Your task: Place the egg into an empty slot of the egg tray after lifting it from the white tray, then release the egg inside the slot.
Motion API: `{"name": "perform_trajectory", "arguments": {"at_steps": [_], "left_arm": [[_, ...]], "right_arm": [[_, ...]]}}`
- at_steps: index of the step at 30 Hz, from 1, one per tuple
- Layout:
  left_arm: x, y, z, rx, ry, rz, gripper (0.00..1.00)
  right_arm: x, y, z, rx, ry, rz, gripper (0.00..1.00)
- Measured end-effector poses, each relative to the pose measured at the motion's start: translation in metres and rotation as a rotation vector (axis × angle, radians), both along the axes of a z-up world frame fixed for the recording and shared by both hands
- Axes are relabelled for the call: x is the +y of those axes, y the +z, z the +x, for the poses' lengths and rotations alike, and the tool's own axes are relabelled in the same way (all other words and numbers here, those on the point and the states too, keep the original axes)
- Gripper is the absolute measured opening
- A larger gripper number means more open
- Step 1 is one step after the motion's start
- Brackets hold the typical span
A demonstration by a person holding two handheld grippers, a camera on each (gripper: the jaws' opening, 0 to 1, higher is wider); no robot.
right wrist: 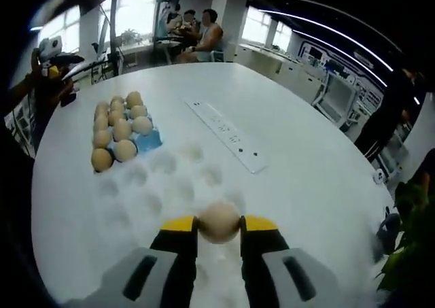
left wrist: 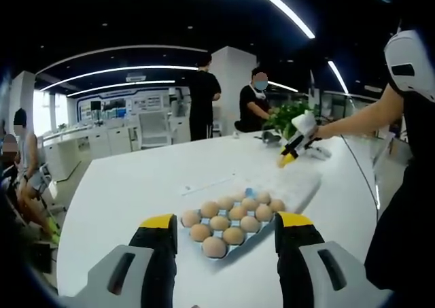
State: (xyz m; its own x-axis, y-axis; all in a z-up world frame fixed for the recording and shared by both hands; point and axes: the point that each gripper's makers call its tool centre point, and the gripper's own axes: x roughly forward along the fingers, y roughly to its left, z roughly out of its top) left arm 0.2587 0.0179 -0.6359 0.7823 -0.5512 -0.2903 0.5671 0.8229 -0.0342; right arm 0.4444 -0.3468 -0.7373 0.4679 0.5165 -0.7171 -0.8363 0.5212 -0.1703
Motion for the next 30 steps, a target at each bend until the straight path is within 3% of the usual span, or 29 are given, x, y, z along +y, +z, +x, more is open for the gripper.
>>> {"name": "perform_trajectory", "arguments": {"at_steps": [14, 30], "left_arm": [[0.003, -0.001, -0.001, 0.002, 0.009, -0.001, 0.58], [0.006, -0.001, -0.002, 0.001, 0.014, -0.001, 0.58]], "right_arm": [[0.058, -0.006, -0.003, 0.006, 0.114, 0.021, 0.24], [0.101, -0.015, -0.003, 0.023, 0.196, 0.04, 0.24]]}}
